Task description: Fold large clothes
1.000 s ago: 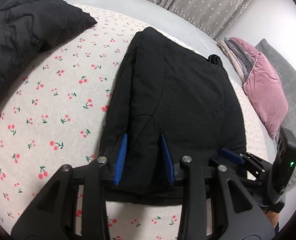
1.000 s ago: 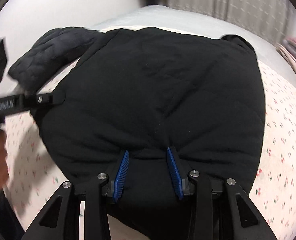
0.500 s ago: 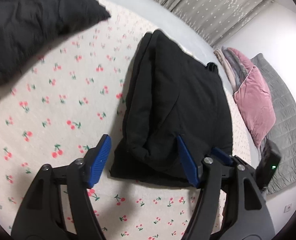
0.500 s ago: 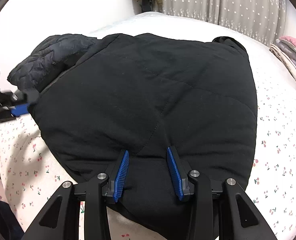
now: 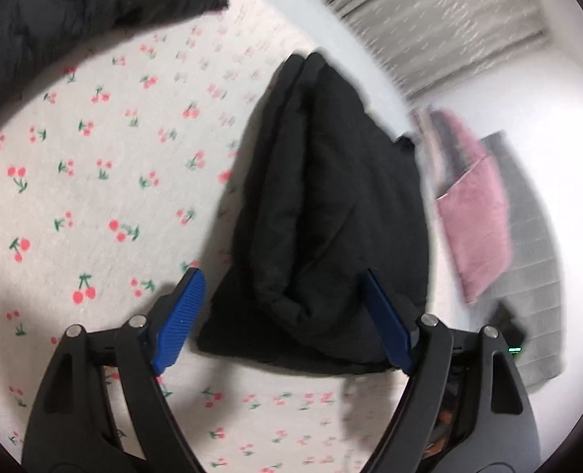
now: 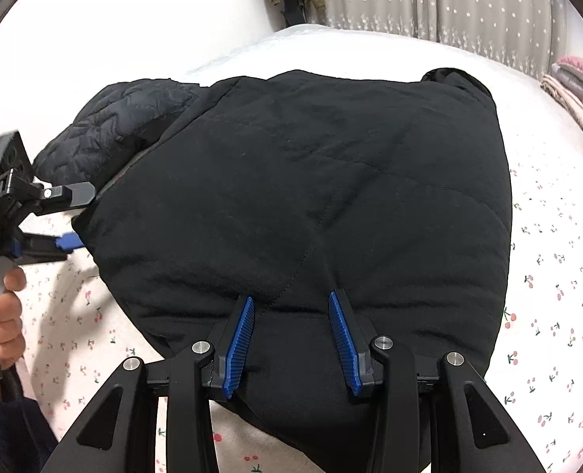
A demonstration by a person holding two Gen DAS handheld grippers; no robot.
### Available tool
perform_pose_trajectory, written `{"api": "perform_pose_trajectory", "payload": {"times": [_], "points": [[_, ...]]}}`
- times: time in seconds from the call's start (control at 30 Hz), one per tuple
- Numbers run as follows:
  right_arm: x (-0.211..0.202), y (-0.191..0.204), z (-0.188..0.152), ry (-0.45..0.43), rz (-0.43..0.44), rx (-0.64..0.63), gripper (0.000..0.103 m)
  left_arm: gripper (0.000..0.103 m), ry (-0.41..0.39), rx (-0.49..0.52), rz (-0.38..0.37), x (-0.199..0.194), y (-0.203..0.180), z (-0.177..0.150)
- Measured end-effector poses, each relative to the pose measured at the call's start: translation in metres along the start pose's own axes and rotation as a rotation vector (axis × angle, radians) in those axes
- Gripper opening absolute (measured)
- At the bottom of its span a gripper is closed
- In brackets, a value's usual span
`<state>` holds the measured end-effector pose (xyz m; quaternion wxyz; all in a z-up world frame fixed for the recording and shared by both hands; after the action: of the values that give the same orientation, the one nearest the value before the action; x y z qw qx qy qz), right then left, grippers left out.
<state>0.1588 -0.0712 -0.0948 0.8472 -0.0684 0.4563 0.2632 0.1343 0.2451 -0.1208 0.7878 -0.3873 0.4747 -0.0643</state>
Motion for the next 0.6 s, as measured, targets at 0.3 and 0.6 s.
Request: {"api": "perform_pose_trajectory", "payload": {"times": [0.3,0.6], "points": [[-0.008,-0.002,-0.001,-0.048,0.028,0.020,0.045,0.063,0.010,-0.035,0.012,0.020,-0.001,-0.007],[-0.065,-0.093,0.036,-0.212,0.101,0.315,0.090,0.050,-0.022,-0.005,0.051,0.017,-0.007,-0.002]]}}
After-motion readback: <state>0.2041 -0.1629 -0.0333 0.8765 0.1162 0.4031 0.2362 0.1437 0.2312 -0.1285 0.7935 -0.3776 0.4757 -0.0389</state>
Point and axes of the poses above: each gripper's, at about its wrist camera, not at the fingertips, and x roughly the way its jaws point, y to its left, z to its top, the point moved 3 cm from there along x, roughly the way its jaws point, and after that the axes turned 1 degree about -z, right-handed, at the moved point
